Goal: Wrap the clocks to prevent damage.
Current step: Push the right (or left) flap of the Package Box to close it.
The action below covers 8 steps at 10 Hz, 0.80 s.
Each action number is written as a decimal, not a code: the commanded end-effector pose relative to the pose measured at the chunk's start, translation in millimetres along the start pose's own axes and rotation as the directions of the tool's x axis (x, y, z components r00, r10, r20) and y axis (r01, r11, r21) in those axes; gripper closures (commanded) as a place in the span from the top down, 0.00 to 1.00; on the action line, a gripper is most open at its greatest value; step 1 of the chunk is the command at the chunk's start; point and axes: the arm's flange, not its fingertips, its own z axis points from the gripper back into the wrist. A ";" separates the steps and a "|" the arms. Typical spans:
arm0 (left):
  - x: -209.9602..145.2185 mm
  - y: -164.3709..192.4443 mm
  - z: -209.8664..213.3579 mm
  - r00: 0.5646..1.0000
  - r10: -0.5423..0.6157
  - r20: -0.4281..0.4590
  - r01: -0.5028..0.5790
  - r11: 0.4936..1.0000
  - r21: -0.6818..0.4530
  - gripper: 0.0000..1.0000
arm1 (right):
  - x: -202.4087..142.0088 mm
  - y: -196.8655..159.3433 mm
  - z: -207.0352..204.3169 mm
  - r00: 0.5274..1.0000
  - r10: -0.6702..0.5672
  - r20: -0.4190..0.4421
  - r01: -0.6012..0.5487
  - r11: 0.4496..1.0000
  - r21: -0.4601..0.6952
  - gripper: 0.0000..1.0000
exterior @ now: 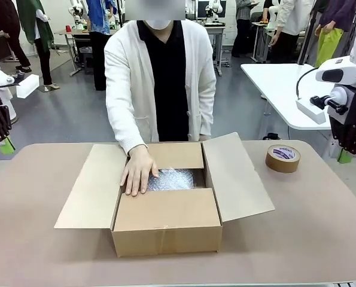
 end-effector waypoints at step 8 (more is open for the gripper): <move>-0.9 0.7 1.8 1.000 -0.006 0.006 0.007 1.000 -0.009 0.00 | -76.4 -73.1 -80.6 0.656 0.231 0.718 -0.322 0.947 -0.010 0.01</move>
